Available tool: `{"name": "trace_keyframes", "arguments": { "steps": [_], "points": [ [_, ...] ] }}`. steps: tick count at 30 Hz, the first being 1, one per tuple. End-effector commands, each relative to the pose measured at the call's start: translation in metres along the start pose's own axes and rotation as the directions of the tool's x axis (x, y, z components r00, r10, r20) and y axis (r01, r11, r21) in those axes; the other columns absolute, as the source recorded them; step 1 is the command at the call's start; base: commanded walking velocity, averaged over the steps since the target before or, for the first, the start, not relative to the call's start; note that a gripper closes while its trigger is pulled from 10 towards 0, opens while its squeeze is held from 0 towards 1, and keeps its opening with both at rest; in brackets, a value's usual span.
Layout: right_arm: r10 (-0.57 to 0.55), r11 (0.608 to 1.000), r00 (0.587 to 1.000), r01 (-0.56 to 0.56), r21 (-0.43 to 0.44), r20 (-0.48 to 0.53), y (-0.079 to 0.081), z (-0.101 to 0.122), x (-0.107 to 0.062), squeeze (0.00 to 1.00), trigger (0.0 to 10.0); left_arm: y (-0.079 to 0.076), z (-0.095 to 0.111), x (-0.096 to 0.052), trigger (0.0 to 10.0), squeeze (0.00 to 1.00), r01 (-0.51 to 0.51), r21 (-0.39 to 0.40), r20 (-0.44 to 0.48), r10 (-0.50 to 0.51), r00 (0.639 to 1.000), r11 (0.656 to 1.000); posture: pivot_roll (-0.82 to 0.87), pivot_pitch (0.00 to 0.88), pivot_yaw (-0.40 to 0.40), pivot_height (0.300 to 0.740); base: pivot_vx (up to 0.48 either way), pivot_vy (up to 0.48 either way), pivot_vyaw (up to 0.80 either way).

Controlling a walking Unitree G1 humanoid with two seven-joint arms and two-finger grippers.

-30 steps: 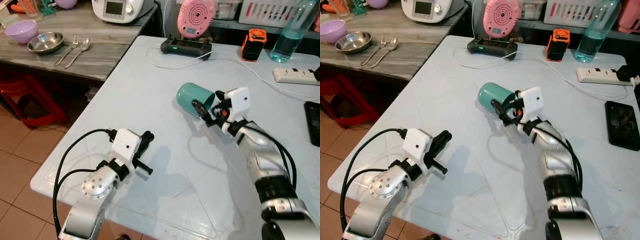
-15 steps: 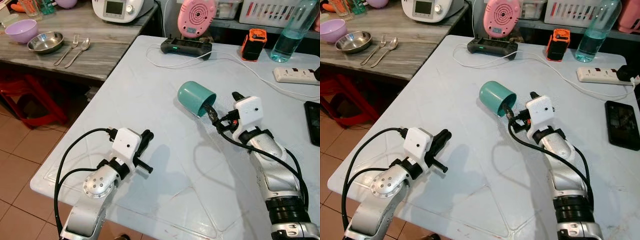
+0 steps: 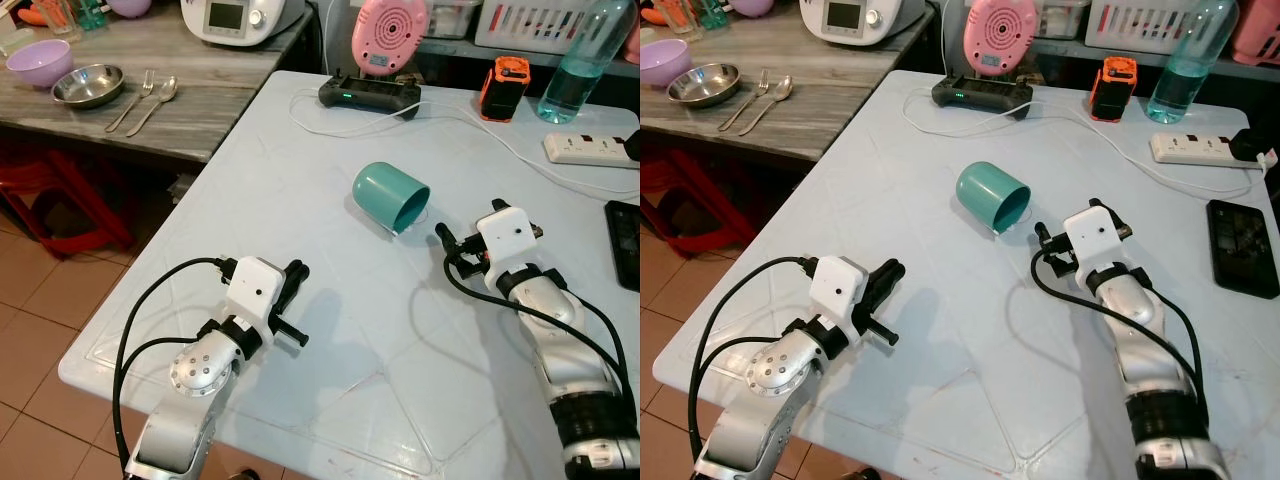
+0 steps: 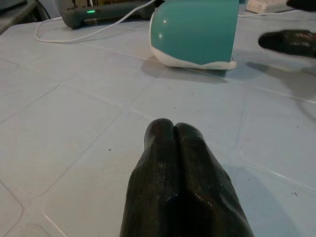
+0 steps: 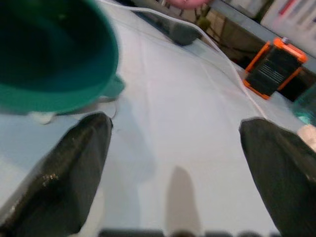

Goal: Setting the table

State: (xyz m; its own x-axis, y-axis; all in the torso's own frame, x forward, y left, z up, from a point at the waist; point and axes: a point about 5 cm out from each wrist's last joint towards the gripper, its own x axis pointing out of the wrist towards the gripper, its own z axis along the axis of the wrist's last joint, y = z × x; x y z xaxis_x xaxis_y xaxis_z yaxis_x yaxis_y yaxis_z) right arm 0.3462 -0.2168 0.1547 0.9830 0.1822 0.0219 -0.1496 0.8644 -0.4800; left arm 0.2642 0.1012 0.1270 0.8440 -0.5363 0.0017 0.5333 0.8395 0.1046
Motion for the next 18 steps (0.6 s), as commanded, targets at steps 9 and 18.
{"name": "trace_keyframes", "arguments": {
  "steps": [9, 18],
  "points": [
    [0.075, 0.996, 0.997, -0.074, -0.051, 0.022, 0.004, 0.01, 0.021, 0.0, 10.0, 0.0, -0.001, -0.005, 10.0, 0.0, -0.015, 0.009, -0.007, 0.015, 1.0, 1.0, -0.01, 0.187, 0.024, 0.74, 0.0, 0.0, 0.0],
    [0.164, 0.981, 0.984, -0.156, -0.112, 0.068, 0.017, 0.026, 0.039, 0.0, 4.0, -0.001, 0.0, -0.004, 10.0, 0.0, -0.015, 0.008, -0.005, 0.015, 1.0, 1.0, 0.0, 0.193, 0.018, 0.74, 0.0, 0.0, 0.0]
  ]
}}
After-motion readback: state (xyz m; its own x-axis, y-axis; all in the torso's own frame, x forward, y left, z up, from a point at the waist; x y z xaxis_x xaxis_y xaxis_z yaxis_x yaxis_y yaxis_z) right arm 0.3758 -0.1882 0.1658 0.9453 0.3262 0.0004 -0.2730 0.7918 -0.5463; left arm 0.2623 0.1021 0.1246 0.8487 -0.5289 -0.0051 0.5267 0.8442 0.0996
